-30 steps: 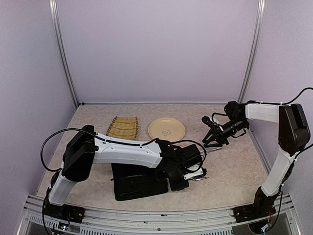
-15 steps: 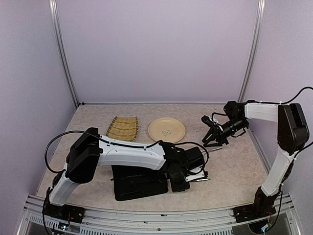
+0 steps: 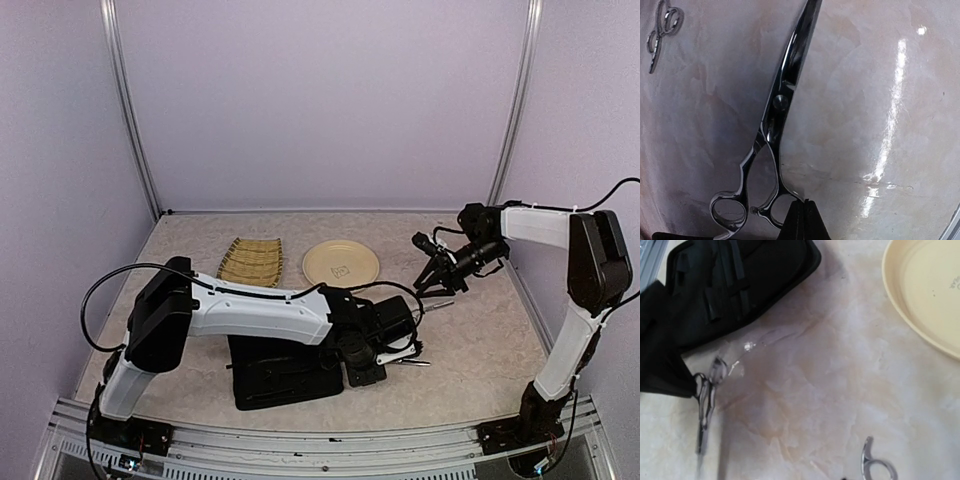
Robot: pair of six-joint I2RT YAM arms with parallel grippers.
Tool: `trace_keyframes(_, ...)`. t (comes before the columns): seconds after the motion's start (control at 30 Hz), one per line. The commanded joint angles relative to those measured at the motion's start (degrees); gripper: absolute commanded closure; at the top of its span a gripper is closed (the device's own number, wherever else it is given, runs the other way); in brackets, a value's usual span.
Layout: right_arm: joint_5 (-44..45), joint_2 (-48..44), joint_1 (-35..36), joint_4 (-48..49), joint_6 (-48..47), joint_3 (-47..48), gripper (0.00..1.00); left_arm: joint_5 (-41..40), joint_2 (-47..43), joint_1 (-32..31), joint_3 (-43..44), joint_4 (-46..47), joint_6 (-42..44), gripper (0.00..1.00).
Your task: Sort the hair-cutting tools
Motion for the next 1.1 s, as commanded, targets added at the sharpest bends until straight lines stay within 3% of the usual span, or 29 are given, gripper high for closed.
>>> trace_keyframes(0.0, -0.73, -1.29, -0.62, -2.74, -0.4, 2.39, 0.66, -3.24, -6.63, 0.33, 0.52, 0.68, -2.1, 1.0)
trace_keyframes(0.33, -3.2, -1.19, -0.5, -3.94, 0.53, 5.03, 0.66, -6.96, -14.99, 0.74, -9.87, 0.04, -10.49, 1.0)
trace_keyframes(0.6, 3.72, -6.83, 3.87, 2.61, 4.58, -6.43, 0.62, -4.63, -18.1, 5.12, -15.53, 7.13, -18.49, 0.66)
trace_keyframes(0.73, 8.71, -11.81, 8.3, 10.22, 8.77, -13.02, 0.54, -8.63, -21.25, 7.15, -20.17, 11.62, -22.75, 0.58)
trace_keyframes(0.9, 13.09, -10.42, 14.1, 14.97, 13.35, -13.77, 0.54, -15.96, -24.32, 9.14, -22.4, 14.2, -29.24, 0.47)
trace_keyframes(1.07, 16.39, -6.91, 20.0, 16.02, 13.9, -12.67, 0.54, -20.11, -25.93, 11.2, -23.98, 12.84, -35.34, 0.45)
